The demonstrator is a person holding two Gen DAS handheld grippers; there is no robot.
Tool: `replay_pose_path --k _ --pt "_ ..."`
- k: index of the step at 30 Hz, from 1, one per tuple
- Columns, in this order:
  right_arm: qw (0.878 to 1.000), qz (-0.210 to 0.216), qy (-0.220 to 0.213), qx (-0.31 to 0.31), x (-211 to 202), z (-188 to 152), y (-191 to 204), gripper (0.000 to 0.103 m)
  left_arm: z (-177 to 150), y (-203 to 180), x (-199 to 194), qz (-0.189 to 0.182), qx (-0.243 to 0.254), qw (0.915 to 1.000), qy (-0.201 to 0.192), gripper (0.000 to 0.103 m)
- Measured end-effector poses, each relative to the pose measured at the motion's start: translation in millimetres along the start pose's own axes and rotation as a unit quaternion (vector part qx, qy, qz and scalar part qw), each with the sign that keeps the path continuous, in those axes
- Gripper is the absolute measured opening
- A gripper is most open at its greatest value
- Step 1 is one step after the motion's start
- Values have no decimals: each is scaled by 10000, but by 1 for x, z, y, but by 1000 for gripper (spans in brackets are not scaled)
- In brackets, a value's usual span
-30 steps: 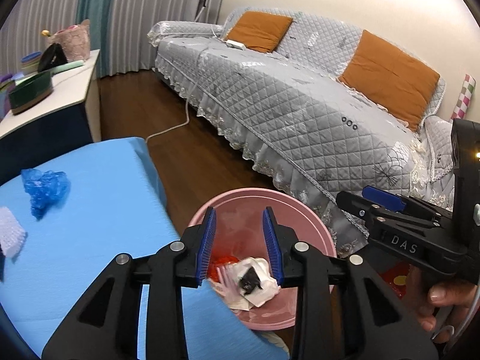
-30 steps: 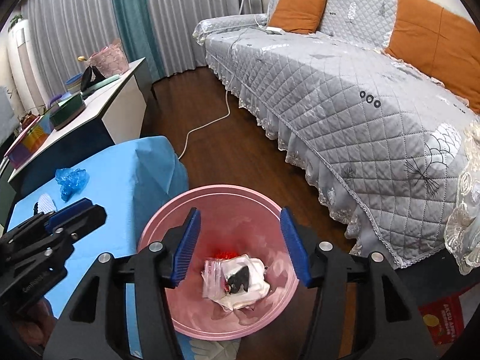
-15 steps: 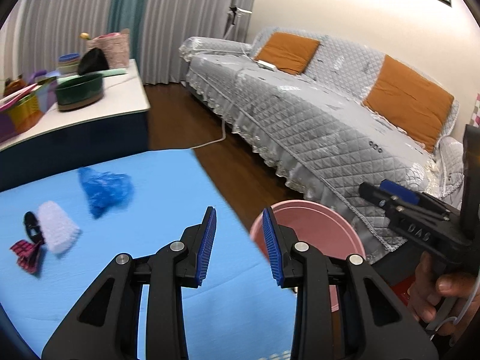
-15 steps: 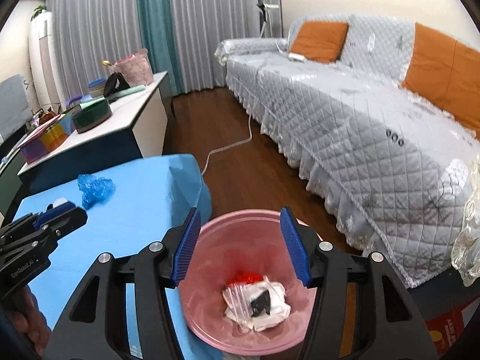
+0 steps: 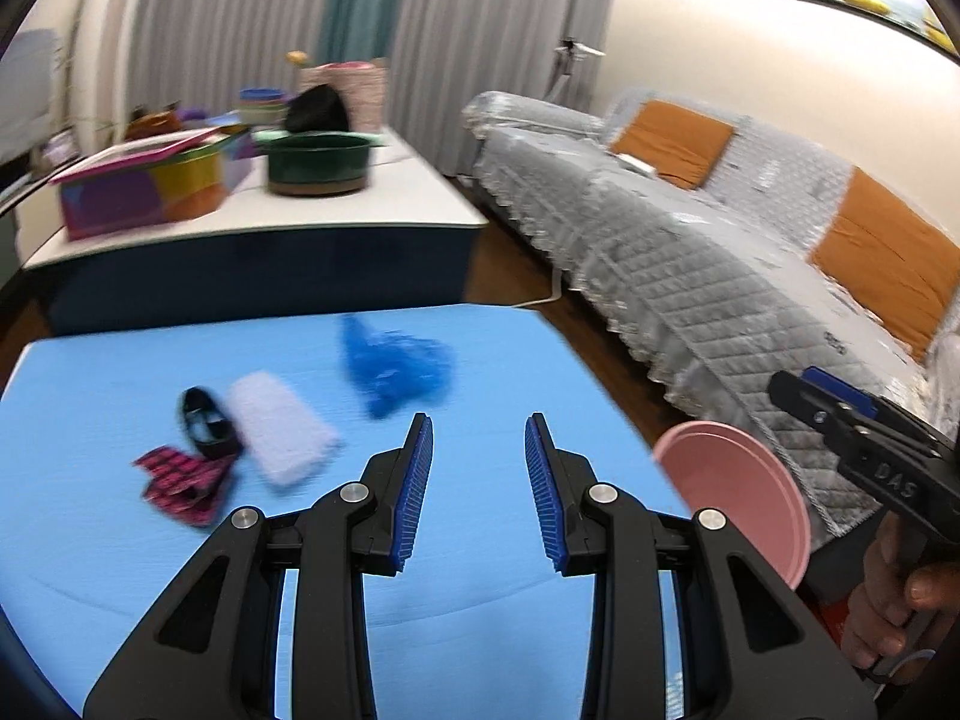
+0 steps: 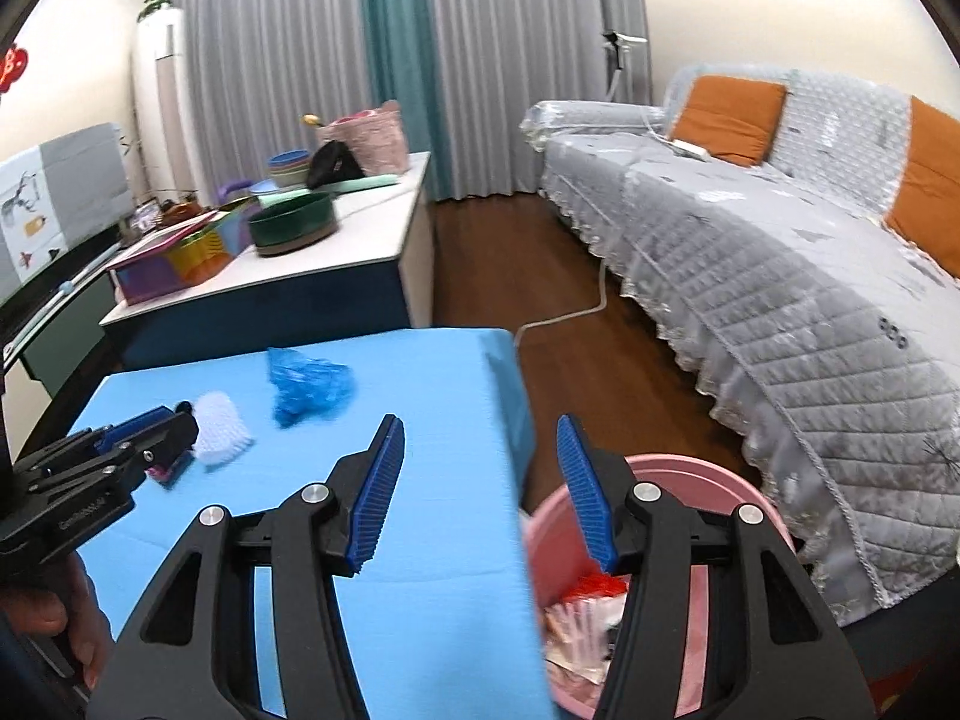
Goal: Collect trash
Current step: 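Move both grippers back over the table toward the remaining trash, then grasp the pink-black patterned wrapper with the left gripper while the right gripper grasps the blue plastic bag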
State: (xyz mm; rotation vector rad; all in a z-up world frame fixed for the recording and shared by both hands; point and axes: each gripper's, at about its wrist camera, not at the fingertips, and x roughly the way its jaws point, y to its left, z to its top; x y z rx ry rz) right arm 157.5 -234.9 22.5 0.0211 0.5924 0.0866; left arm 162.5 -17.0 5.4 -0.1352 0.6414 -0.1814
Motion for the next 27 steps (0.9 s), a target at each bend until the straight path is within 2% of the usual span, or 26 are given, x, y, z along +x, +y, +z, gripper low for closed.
replay_pose_path --k 8,11,15,27 --pt "9990 368 145 -209 28 -4 47 52 -2 70 -11 805 -652 9946 -96 32" --pt "9982 496 203 -261 42 -6 61 48 -3 92 -15 1069 -907 9900 -179 32" --pt "9969 667 285 -291 67 -5 76 36 -8 113 -13 1328 -1107 9848 -161 32" --pt "9942 785 469 -569 145 3 122 38 -26 157 15 1667 -1685 9712 256 32"
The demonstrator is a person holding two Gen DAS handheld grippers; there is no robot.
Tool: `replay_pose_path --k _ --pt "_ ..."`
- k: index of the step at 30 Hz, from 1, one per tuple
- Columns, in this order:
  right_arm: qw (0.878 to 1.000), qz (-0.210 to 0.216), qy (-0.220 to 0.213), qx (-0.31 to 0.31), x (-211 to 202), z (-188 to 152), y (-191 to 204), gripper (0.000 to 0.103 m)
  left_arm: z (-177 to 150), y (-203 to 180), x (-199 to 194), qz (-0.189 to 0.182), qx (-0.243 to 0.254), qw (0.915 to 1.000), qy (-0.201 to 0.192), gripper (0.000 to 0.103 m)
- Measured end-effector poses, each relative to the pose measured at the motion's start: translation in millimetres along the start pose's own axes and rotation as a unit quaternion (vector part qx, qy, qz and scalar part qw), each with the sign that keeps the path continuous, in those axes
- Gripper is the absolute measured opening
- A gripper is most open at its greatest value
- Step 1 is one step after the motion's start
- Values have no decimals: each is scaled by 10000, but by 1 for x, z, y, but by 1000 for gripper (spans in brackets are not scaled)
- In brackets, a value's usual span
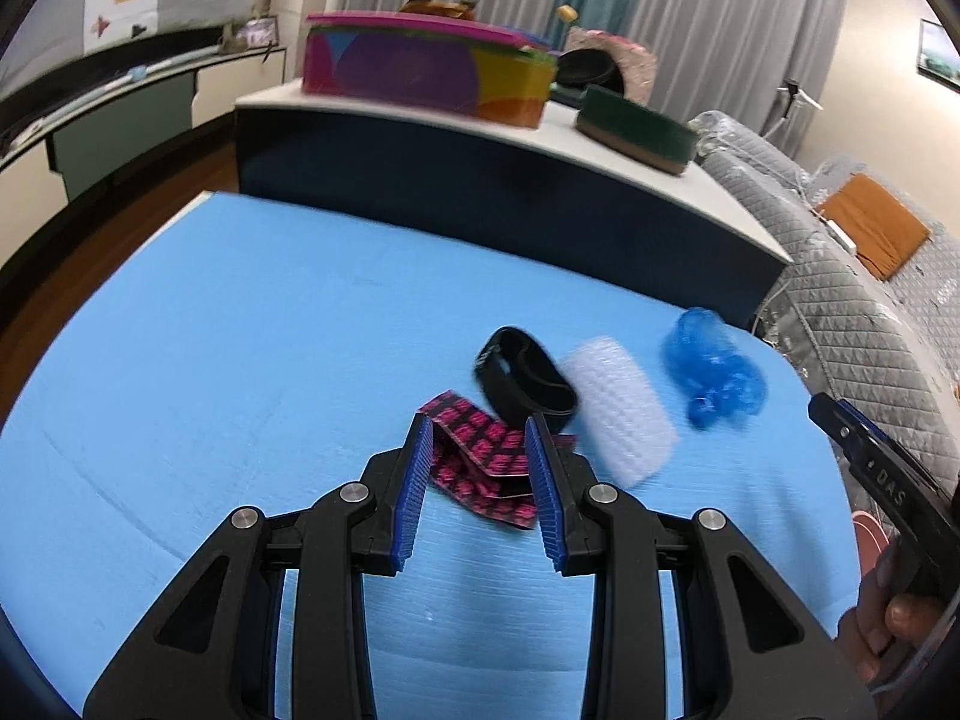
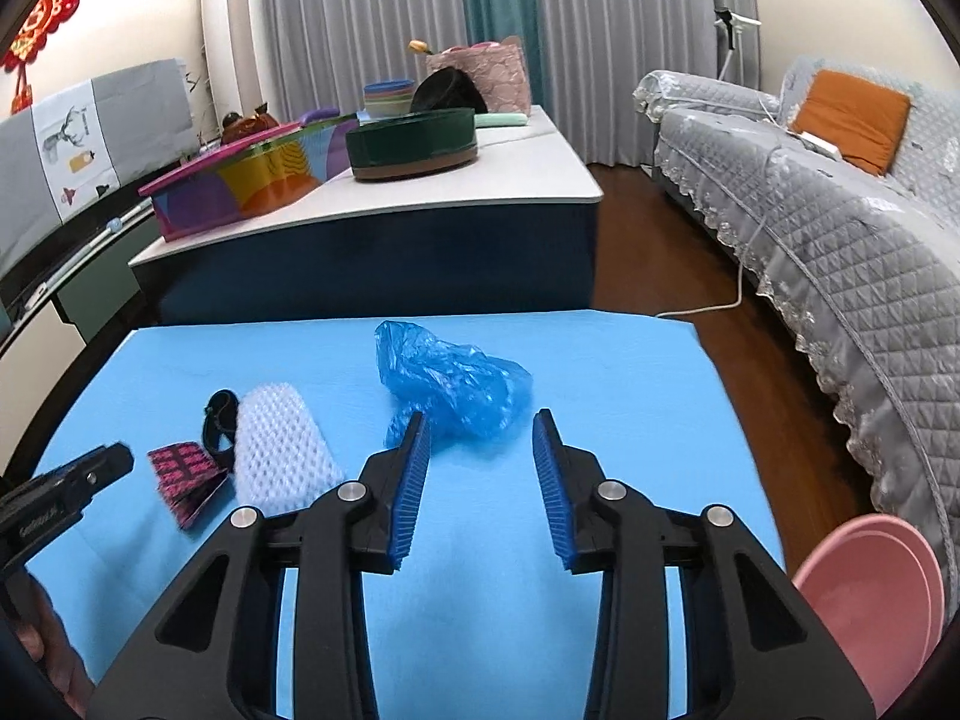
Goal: Collect trash
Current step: 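Grasp the pink-black patterned wrapper with the left gripper while the right gripper grasps the blue plastic bag, then lift the wrapper and blue bag off the table with both grippers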
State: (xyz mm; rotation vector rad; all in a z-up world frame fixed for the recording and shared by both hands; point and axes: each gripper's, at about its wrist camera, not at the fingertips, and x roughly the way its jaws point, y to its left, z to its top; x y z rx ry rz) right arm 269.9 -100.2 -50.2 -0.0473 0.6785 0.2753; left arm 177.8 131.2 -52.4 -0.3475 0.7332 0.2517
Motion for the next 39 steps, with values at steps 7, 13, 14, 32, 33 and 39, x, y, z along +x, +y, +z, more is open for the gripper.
replay_pose_path --k 7,13,14,32,33,39 --pt "9990 107 277 -332 44 8 14 56 1 6 22 -54 -132 9996 224 32" --pt "9980 107 426 -462 67 8 19 56 3 6 35 -116 -208 9991 361 32" --pt "9979 107 433 -469 69 8 19 56 2 6 36 -120 -204 9990 379 32" --pt "9971 353 486 -473 51 12 15 2 10 -9 21 -219 68 9996 170 4" --pt "9972 361 456 -464 44 14 14 2 10 -11 18 -214 91 9996 132 4" --pt "9979 362 307 -452 8 20 11 2 13 -12 -2 -257 127 9996 -65 4"
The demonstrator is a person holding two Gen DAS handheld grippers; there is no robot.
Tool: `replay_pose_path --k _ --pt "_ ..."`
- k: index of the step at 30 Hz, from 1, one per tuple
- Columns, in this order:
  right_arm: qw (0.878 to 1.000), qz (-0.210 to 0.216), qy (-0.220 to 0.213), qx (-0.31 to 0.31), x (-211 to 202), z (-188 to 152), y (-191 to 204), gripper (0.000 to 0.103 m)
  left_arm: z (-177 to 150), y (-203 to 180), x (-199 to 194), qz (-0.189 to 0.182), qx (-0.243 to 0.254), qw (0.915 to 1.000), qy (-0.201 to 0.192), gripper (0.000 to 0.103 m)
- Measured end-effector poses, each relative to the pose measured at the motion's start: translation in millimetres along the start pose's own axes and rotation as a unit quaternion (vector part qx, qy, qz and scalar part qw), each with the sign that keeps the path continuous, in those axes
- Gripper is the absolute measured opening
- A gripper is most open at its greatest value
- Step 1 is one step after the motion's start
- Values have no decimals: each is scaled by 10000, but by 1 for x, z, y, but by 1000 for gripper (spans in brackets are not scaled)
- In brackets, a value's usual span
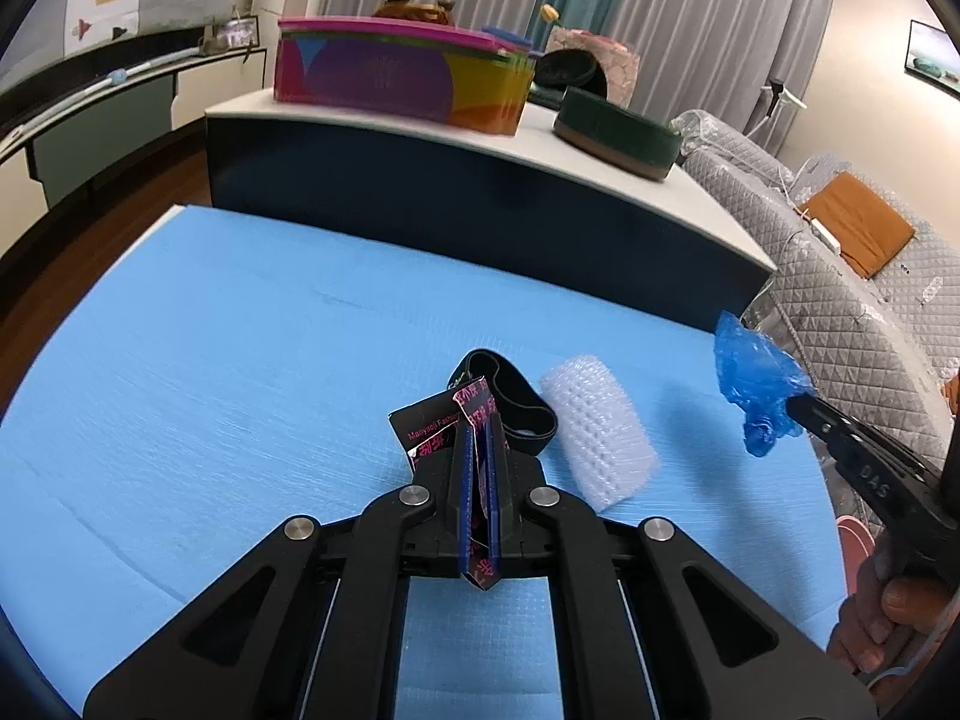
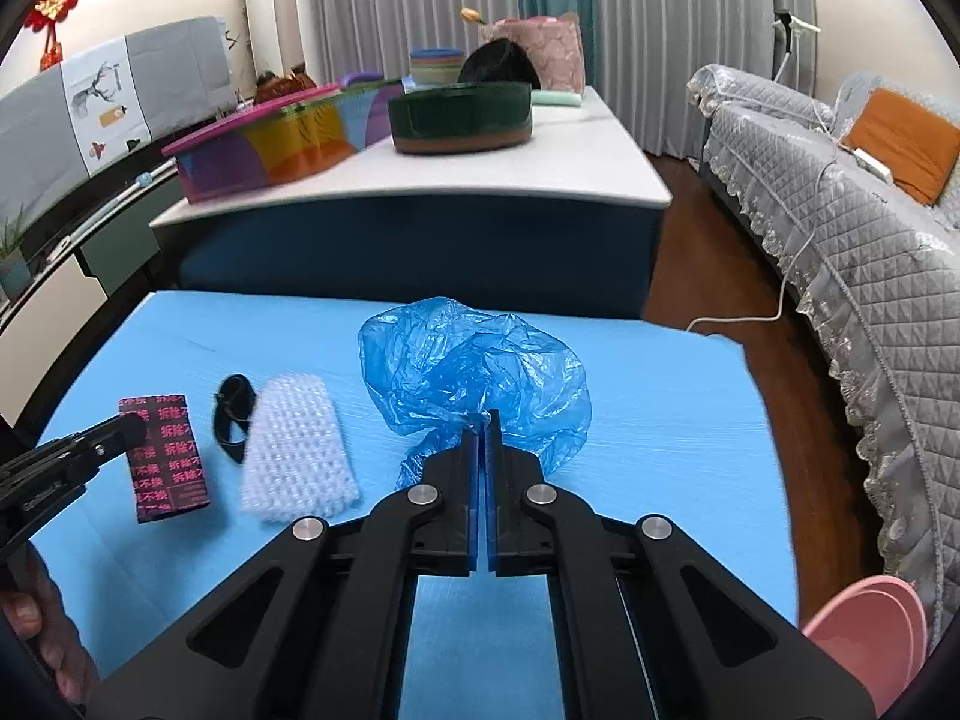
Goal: Collect trash
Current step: 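Lift the wrapper and blue bag off the table with both grippers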
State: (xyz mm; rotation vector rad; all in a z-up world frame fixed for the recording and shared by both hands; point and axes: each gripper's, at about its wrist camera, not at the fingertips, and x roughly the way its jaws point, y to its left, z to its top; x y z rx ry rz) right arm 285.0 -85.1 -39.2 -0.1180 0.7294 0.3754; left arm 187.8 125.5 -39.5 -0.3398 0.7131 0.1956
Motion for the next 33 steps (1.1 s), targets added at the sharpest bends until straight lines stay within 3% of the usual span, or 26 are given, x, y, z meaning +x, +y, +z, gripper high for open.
replay_pose_path --k 16,26,33 --pt "9991 -239 -336 -1 -123 -16 -2 2 -8 -22 -59 -146 422 9980 -455 4" --pt "9979 -324 -533 164 -148 -43 -17 2 -21 -53 -69 -300 809 9951 -479 4" --pt "9963 -541 -588 332 -161 -55 -48 2 -25 -80 -66 -390 977 9932 -493 4"
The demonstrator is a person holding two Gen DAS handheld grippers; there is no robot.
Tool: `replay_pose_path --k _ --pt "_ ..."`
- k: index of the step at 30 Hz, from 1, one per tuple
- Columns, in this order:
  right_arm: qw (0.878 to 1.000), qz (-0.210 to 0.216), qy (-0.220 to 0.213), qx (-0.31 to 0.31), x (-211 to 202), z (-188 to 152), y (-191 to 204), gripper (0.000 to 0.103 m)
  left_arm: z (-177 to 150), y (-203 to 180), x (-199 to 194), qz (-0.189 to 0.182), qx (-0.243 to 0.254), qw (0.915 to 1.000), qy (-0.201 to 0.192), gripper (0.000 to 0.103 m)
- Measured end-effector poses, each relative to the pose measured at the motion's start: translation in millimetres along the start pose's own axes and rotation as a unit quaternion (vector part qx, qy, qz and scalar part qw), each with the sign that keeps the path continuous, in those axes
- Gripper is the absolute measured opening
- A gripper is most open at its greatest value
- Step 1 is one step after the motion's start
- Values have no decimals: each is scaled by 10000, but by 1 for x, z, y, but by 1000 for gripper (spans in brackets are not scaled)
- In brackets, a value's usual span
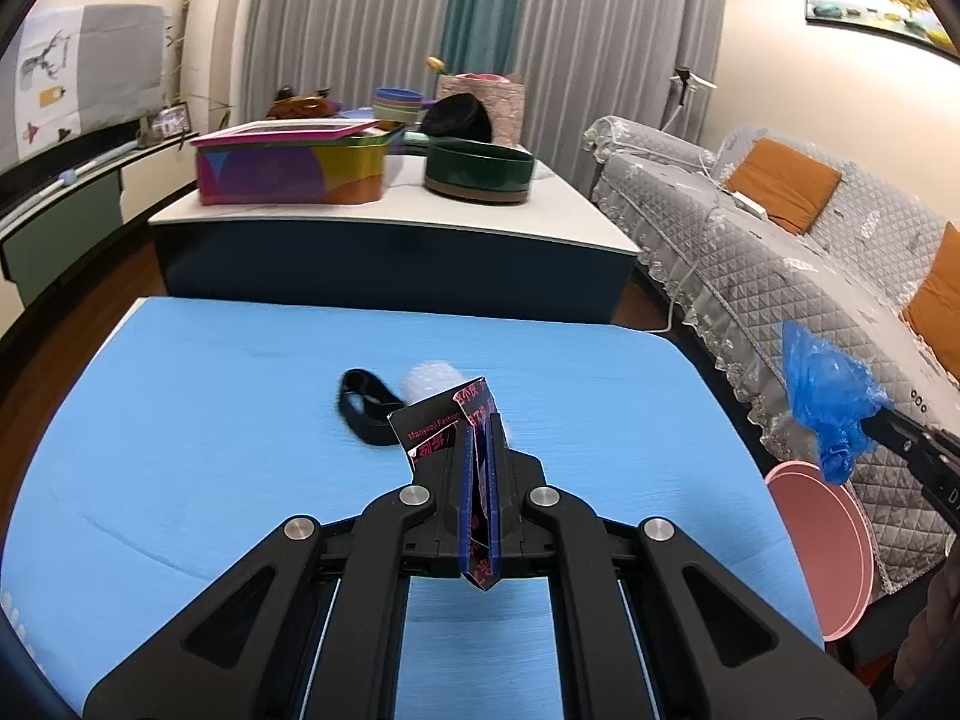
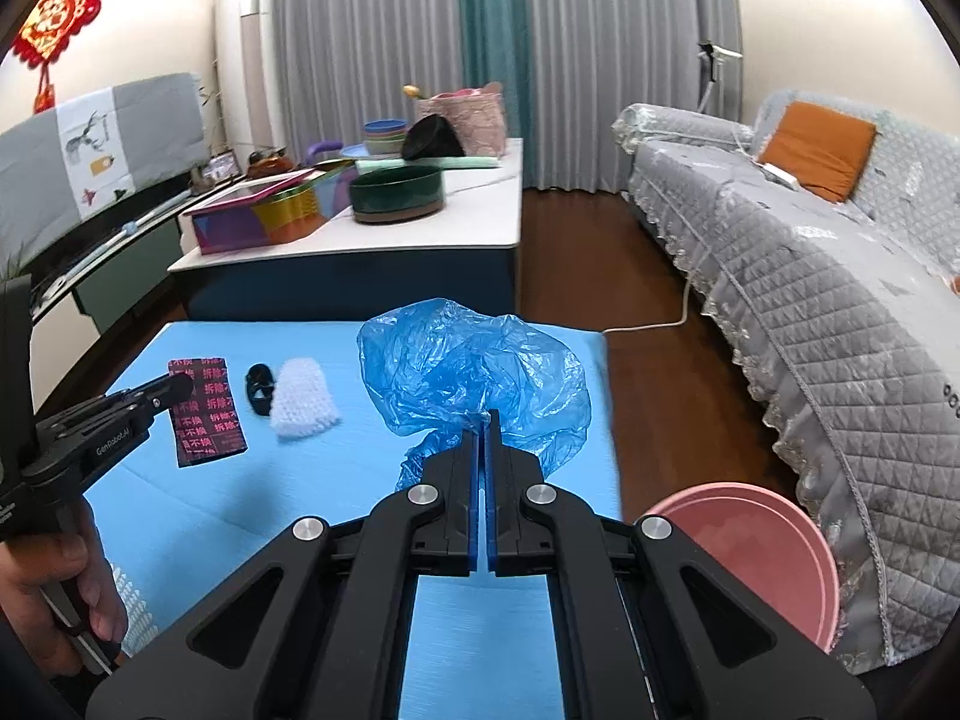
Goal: Collect trash
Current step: 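Lift the wrapper and blue bag off the table with both grippers, then carry the wrapper and blue bag with both grippers over the pink bin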
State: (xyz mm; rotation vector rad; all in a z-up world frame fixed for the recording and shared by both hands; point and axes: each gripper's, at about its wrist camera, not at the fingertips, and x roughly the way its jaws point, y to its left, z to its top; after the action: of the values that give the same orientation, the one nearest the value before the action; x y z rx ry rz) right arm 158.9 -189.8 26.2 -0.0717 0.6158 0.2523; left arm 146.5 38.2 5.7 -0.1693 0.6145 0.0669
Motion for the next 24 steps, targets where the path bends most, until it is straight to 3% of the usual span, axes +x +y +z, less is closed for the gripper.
replay_pose_path --k 10,24 --pt "9997 -203 -107 129 -14 -2 -26 2 1 -41 7 -212 290 9993 -41 4" --pt "9988 -391 -101 270 -23 -6 -49 2 1 -71 11 -425 423 9982 -52 4"
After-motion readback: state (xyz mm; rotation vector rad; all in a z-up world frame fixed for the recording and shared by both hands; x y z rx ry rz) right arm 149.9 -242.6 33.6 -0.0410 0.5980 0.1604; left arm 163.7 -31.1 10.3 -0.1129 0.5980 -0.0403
